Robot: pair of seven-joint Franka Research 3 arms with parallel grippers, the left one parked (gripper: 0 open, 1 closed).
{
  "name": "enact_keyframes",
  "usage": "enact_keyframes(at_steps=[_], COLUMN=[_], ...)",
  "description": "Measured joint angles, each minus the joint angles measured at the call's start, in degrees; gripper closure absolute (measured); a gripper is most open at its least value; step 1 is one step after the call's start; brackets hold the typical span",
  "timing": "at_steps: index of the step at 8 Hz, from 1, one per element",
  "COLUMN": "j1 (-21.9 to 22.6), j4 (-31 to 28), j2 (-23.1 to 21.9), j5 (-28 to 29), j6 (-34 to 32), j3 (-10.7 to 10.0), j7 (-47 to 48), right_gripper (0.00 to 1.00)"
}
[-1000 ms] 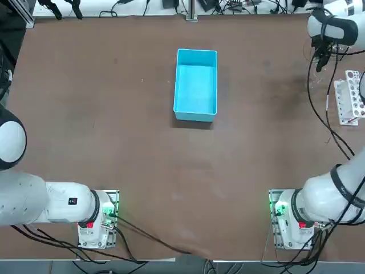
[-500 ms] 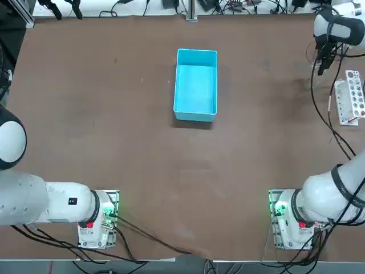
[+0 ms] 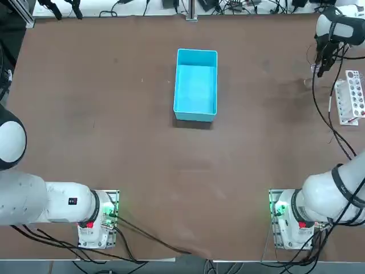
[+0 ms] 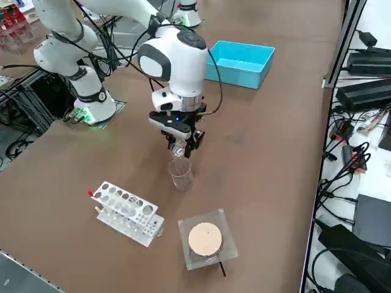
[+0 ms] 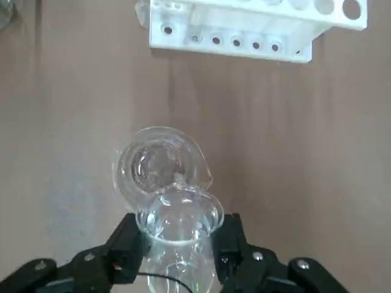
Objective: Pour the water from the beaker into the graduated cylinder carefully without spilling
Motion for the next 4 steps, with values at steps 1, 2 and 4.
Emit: enact_keyframes(at_steps=[1,2,4], j1=[-0.3,-0.3,-0.2], j4=[0.0,0.0,0.0], j2=[-0.1,-0.1,-0.2], j5=[0.1,0.1,0.0], j6=[0.0,0.1,0.8], j3=[0.0,0.0,0.4], j7=[-0.4,-0.6,-0.6], right_gripper=[0.39,0.39,0.39])
